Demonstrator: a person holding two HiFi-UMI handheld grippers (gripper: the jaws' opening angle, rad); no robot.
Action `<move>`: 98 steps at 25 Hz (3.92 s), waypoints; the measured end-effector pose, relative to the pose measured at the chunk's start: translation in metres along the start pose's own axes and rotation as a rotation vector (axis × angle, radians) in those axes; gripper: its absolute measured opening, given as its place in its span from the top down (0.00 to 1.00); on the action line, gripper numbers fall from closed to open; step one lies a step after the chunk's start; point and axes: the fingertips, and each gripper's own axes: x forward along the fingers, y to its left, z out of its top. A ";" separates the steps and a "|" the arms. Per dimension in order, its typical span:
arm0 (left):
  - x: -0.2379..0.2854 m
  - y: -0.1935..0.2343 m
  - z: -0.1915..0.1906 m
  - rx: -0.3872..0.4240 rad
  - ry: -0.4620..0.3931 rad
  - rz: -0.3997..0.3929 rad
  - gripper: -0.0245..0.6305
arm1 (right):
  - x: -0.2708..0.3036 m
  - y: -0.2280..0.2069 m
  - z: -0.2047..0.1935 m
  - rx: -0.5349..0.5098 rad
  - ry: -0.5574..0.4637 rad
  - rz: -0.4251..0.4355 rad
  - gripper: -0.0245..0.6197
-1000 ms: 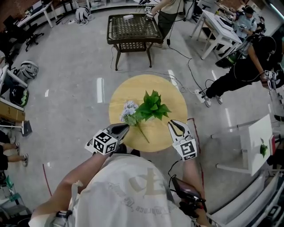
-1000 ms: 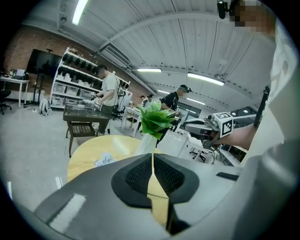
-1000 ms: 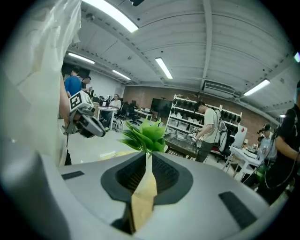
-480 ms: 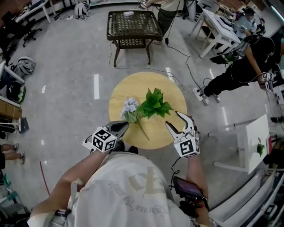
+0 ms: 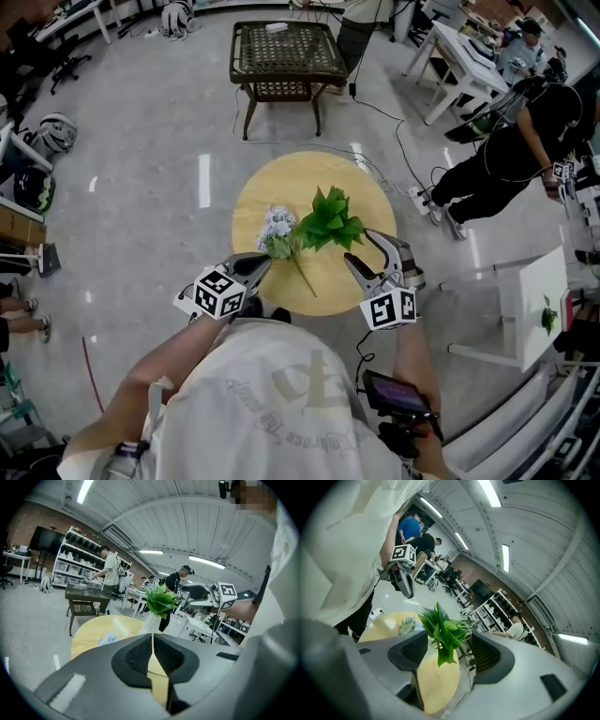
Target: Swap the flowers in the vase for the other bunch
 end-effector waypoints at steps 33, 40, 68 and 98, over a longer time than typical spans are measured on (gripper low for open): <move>-0.013 0.032 0.007 -0.032 -0.023 0.048 0.94 | 0.056 0.016 -0.010 -0.461 0.174 0.037 0.88; -0.013 0.033 0.009 -0.034 -0.022 0.043 0.94 | 0.051 0.009 -0.008 -0.446 0.172 -0.010 0.93; -0.011 0.033 0.006 -0.022 -0.011 -0.008 0.94 | 0.016 -0.047 0.021 -0.243 0.110 -0.224 0.94; -0.007 0.024 -0.001 -0.005 0.020 -0.163 0.94 | -0.053 -0.129 0.049 0.044 0.061 -0.366 0.94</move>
